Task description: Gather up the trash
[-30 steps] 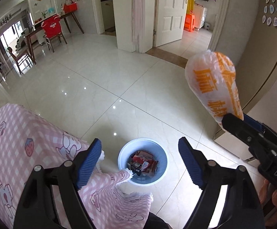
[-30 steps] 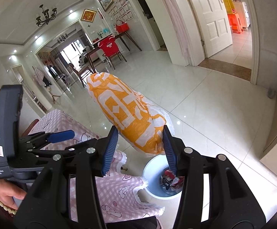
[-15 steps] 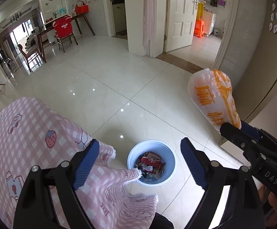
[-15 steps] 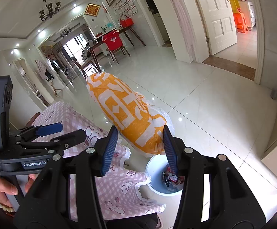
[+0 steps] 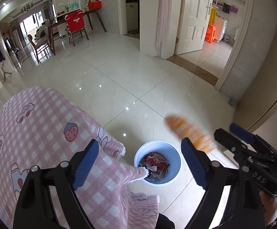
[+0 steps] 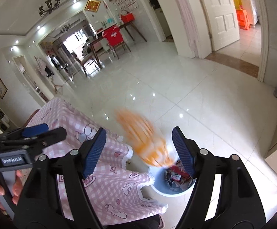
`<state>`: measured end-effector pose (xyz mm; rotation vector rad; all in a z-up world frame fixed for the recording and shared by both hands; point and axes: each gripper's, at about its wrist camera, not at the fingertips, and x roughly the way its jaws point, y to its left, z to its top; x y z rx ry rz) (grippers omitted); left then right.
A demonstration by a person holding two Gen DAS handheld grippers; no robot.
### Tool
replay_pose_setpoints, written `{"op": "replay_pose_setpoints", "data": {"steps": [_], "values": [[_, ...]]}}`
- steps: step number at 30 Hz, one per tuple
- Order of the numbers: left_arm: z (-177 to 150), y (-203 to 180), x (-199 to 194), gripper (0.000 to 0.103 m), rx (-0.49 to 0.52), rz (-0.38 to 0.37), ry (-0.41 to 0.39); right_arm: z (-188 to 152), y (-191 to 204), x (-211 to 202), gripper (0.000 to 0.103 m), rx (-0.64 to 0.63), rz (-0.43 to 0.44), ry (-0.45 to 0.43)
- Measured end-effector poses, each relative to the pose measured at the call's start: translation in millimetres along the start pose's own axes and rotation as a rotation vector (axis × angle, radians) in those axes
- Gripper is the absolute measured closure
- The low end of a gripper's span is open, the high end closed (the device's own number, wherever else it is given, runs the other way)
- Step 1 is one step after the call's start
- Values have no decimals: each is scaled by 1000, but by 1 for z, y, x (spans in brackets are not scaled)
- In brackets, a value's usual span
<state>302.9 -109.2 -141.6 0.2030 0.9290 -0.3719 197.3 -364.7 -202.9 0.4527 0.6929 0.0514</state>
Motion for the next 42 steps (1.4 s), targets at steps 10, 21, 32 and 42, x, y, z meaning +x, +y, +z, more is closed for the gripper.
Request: {"op": "replay_pose_setpoints", "data": {"steps": [10,21,32,42], "values": [[-9,25,-29,17,-42,16,-6,-3,8,-21,27,-9,-4,-5],[-32,23,-150,8,-50,201,-200,2,67,-114,16,-143,20,-122],[-75,16,-269,6,-94,294,-377,-14,120,-215,11,-256,74,-265],[-99,4,-330,5,-105,298,-481,-37,148,-267,8,-328,51,-351]]}}
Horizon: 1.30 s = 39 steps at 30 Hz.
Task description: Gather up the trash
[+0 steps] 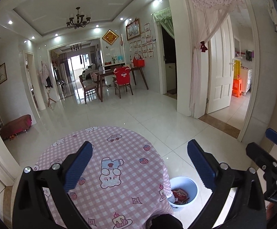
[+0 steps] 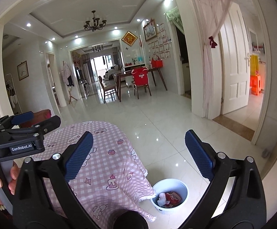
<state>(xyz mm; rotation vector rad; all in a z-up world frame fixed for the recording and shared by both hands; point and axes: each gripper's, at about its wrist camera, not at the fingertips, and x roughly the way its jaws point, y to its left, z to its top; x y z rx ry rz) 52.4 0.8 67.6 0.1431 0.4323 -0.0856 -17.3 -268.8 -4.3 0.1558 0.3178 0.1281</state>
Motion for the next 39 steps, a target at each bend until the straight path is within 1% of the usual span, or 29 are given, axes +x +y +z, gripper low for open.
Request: {"op": "replay_pose_setpoints", "data": {"steps": [7,13,25,39], "values": [[3,-5,-21,5,5,0,-52,1,7,-21,7,-14,2,-31],[3,-4,-28,5,7,6,-86,4,9,-24,7,-11,3,-38],[0,-6,-29,5,30,14,-95,5,7,-20,7,-5,10,-31],[-3,-4,-24,5,22,19,-84,3,3,-16,7,2,21,-18]]}}
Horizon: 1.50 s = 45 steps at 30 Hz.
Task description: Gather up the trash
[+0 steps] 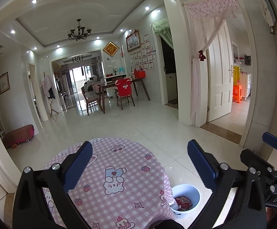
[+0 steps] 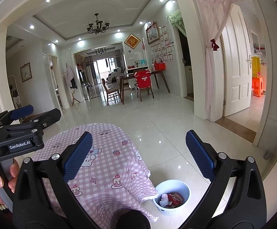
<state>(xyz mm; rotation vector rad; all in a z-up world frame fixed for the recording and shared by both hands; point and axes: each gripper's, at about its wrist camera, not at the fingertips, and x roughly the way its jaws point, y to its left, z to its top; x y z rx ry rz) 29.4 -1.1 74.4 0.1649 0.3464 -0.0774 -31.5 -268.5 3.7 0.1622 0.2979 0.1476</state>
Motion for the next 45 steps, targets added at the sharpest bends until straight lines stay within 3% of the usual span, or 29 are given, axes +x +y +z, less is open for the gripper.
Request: {"op": "replay_pose_setpoints", "data": {"steps": [45], "values": [[-8,-4,3,5,5,-7,3,-11,3,0,7,21,12,5]]}}
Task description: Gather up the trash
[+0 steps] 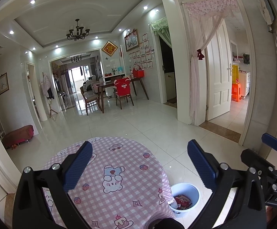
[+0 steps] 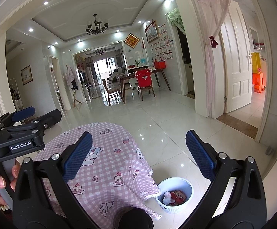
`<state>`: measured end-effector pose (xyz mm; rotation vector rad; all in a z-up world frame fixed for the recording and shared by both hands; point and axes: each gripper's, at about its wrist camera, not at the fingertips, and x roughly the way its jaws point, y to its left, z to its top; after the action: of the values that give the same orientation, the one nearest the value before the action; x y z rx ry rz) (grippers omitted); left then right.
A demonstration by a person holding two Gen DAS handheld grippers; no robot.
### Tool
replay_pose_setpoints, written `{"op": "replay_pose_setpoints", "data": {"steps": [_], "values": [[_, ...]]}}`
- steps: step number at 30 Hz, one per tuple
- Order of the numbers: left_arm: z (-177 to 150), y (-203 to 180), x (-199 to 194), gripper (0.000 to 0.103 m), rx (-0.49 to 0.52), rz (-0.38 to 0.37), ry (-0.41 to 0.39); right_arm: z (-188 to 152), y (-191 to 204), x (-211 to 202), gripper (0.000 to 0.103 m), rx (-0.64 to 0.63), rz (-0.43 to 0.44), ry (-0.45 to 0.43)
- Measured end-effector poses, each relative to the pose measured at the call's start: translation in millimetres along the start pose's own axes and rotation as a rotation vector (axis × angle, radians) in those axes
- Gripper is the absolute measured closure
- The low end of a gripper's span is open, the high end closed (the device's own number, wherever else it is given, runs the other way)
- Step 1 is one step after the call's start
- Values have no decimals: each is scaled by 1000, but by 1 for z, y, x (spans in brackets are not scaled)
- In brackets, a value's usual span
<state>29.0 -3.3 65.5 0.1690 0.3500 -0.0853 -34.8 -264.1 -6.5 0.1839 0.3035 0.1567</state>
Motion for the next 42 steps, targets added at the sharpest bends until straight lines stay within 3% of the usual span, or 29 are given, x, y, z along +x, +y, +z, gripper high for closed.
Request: {"op": "replay_pose_setpoints", "data": {"steps": [42], "values": [[-2,3,3,5,6,-1,5,-2,1,1,7,5,-2,7]]}}
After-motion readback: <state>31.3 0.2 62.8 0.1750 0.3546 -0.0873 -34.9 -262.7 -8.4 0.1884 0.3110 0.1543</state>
